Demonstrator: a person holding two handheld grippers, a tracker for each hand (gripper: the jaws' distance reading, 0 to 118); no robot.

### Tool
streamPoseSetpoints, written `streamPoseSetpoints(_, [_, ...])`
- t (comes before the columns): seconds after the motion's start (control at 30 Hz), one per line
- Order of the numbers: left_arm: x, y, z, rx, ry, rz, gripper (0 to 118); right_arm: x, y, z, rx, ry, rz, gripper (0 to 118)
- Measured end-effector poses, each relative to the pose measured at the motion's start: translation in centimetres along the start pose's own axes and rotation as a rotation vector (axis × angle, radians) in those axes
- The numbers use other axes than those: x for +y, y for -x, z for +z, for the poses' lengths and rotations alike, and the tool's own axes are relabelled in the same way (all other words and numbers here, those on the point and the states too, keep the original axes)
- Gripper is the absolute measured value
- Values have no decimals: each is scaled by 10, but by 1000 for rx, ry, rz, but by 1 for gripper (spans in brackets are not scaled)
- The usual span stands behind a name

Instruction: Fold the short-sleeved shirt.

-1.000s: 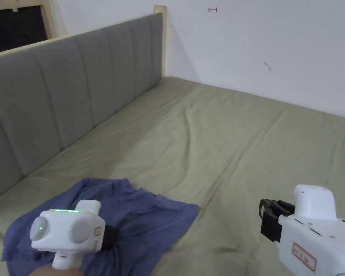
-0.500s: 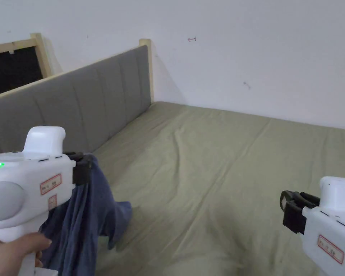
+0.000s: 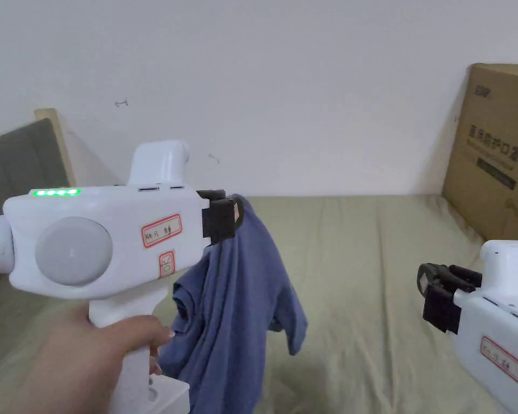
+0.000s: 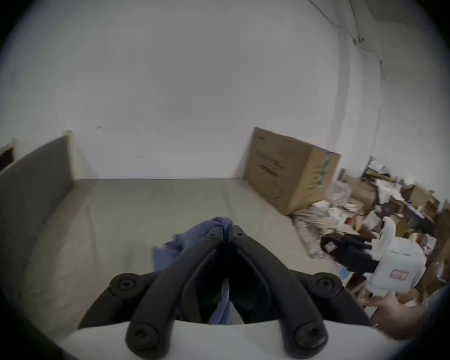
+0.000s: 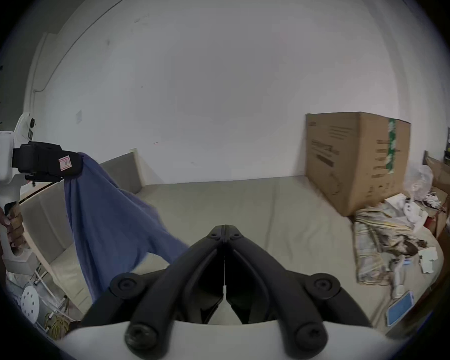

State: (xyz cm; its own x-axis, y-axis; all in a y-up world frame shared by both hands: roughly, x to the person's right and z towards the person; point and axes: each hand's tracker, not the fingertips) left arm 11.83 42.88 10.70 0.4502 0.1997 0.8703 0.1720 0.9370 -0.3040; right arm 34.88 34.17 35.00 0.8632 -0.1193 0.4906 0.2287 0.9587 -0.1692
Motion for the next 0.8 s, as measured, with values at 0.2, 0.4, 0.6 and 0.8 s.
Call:
streamPoseSetpoints(0.2, [-7,-44,-78,-111,133,2,1,-5,-52,20,-108,-10,-25,1])
streamPoseSetpoints(0.4, [-82,-34,-199,-38,531,113,1,-26,-79,13,-145,41,-93,1])
streamPoseSetpoints(0.6, [-189,1,-249,8,876,321,17,-51,-81,-1,-147,116,-95,1])
streamPoseSetpoints(0.8, [-196,16,-225,-55,813,414,98,-65,-76,-12,-140,173,-90,1])
